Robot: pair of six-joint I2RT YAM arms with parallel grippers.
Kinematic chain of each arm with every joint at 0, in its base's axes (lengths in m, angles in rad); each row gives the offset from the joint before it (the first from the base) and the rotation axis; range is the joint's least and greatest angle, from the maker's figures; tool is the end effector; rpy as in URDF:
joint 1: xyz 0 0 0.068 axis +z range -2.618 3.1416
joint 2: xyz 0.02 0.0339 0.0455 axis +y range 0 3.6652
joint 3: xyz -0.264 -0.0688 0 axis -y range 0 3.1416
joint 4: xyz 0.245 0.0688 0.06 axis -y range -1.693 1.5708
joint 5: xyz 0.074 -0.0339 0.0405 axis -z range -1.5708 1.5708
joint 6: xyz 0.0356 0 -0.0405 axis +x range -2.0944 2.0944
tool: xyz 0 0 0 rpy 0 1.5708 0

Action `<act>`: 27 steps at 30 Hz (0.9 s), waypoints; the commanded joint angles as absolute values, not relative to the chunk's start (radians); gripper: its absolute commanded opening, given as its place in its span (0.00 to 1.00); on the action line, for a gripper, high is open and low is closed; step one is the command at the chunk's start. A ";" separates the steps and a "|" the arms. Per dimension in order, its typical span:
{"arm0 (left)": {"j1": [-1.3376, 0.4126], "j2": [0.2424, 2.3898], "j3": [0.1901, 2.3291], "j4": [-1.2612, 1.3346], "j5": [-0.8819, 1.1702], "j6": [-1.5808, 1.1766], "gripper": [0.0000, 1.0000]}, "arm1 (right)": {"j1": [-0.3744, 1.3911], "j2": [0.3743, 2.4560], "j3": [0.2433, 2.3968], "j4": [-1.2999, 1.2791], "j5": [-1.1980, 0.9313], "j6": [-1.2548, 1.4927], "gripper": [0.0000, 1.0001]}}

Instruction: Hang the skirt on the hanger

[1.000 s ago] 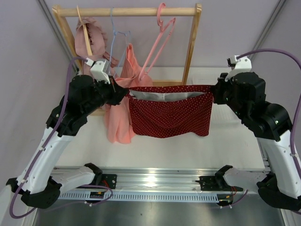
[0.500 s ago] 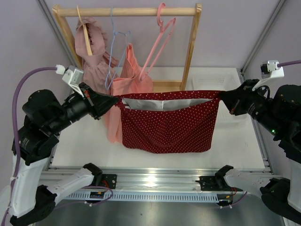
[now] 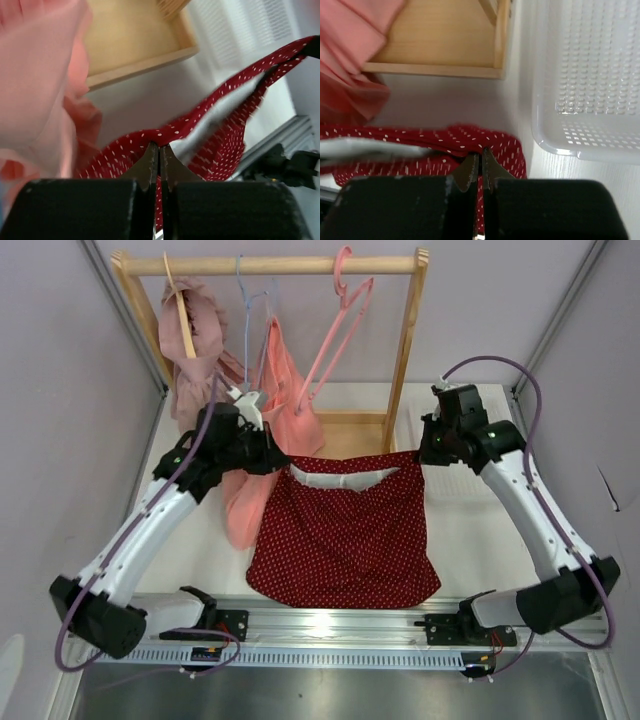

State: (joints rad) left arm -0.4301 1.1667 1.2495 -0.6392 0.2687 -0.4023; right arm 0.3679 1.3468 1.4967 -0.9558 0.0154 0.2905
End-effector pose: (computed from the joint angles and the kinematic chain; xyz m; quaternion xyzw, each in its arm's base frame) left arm 0.2209 -0.1117 0.3791 0.0771 0.8652 -0.3017 0.3929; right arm 0.2526 0.0968 0.3878 -0.0330 0.9271 0.1139 0.3555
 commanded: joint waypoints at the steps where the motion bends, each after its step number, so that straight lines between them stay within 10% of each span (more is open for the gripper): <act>1: -0.413 1.192 1.243 -0.506 0.265 -0.403 0.00 | 0.330 1.360 1.496 -0.799 -0.057 0.278 0.00; 21: -0.416 0.855 0.637 -0.439 0.268 -0.503 0.00 | 0.314 0.961 0.907 -0.799 -0.044 0.471 0.02; 27: -0.537 0.808 0.557 -0.413 0.189 -0.607 0.00 | 0.408 0.896 0.773 -0.759 -0.035 0.620 0.21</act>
State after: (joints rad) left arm -0.5037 0.8154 0.5659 -0.4553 0.2584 -0.5323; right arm 0.3717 0.9119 0.7971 -0.7929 -0.0875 0.5228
